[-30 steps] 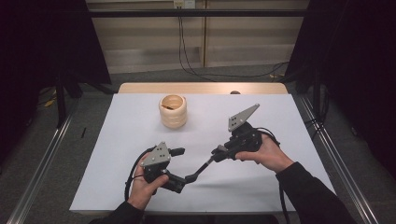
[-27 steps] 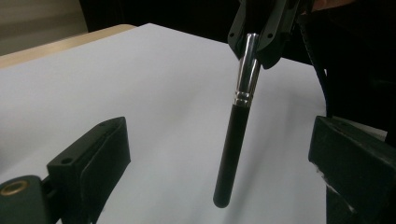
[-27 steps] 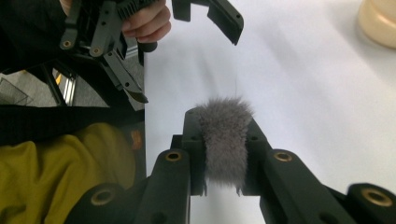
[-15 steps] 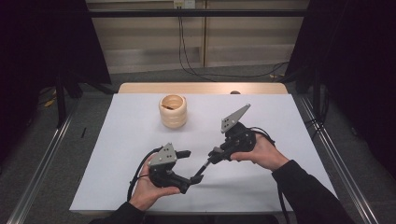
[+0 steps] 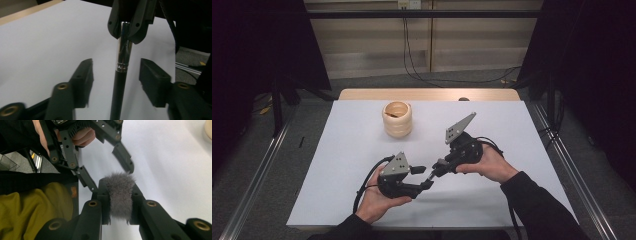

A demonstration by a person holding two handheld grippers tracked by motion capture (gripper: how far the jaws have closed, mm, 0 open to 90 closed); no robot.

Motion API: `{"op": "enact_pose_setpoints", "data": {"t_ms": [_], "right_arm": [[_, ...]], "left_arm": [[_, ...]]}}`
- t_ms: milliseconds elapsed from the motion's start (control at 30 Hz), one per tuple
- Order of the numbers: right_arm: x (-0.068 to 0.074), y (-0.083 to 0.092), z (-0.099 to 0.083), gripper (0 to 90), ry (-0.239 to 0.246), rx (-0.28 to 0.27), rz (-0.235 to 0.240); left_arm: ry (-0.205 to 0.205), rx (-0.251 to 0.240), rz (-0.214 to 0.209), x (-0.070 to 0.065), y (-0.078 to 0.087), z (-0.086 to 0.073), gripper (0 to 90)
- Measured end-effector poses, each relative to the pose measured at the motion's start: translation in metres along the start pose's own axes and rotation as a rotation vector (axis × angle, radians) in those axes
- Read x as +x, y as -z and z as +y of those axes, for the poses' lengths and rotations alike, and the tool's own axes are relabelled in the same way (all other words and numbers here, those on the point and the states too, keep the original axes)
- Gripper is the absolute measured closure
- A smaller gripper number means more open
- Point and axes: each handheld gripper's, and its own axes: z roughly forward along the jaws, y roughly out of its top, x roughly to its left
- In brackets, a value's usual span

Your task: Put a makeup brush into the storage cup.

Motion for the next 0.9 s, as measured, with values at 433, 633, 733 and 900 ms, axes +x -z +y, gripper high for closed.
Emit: {"op": "enact_pose_setpoints", "data": {"t_ms": [433,633,733,900], "right_arm": [[-0.0009,-0.0037,0.0001,77.2,-0.008,0.001,0.0],[-0.0018,-0.0069,0.0002,77.2,-0.004,-0.001,0.007],[-0.0024,-0.0074,-0.0002,77.2,-0.008,-0.001,0.009],[-0.0032,-0.009,-0.0012,77.1,-0.01,-0.009,0.014]], "left_arm": [[0.0,0.043,-0.008,0.0002,-0.0062,0.0036,71.6],[0.002,0.044,-0.018,0.0019,-0.0068,0.0035,76.9],[-0.004,0.055,-0.009,0.0013,-0.0074,0.0037,78.0],[-0.004,0.057,-0.02,0.0019,-0.008,0.0033,78.5]]}}
